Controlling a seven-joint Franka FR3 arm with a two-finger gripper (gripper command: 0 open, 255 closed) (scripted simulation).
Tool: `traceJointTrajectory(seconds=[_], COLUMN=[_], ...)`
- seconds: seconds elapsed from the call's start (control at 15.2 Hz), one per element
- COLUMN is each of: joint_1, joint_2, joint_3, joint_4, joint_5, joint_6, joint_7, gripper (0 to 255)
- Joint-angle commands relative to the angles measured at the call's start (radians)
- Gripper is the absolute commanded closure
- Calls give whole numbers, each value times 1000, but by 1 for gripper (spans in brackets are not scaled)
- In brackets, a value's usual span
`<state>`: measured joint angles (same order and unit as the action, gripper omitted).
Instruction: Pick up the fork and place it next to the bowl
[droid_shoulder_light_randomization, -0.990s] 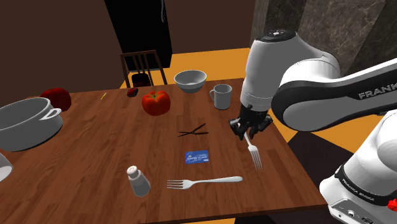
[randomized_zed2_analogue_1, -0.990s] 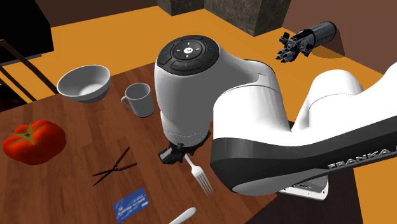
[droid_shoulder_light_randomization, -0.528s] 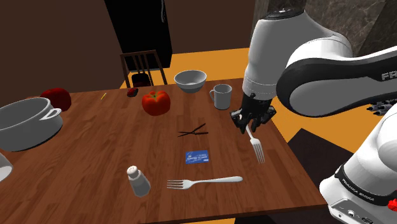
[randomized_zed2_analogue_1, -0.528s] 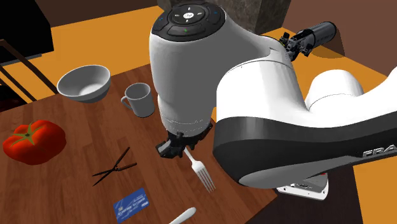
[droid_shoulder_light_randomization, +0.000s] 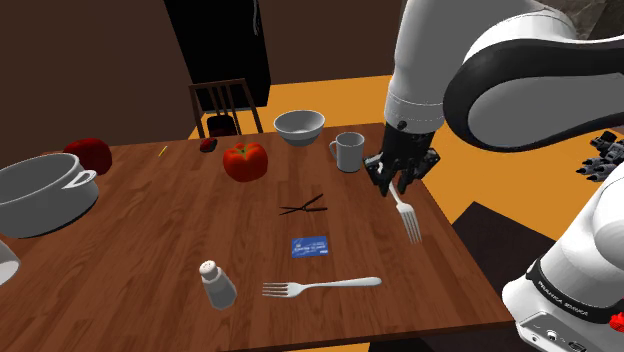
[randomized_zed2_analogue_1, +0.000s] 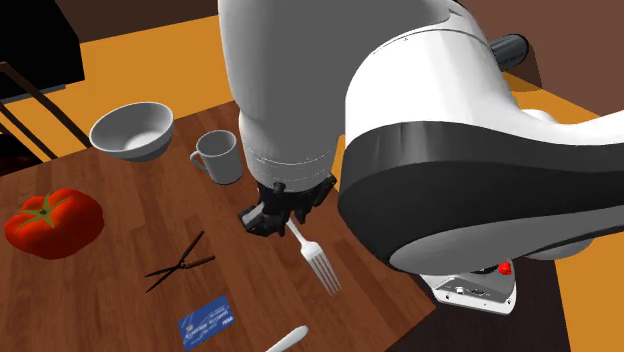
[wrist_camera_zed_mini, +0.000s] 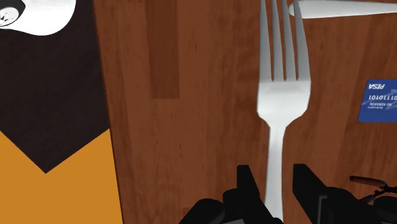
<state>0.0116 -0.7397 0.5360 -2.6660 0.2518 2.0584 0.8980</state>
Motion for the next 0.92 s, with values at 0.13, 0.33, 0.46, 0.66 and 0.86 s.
traceJointTrajectory(seconds=[0.13, 0.33, 0.46, 0.66, 0.86], joint_1=[-5, -28, -70, -131, -186], joint_2=[-15, 26, 113, 242, 371], joint_3=[-21, -20, -6, 20, 48], joint_4=[45, 83, 140, 233, 335], joint_5=[-13, -29, -56, -105, -166], joint_6=[-59, -56, -24, 12, 34], joint_7=[-8, -11, -11, -1, 20], gripper=[255, 255, 255, 255, 255])
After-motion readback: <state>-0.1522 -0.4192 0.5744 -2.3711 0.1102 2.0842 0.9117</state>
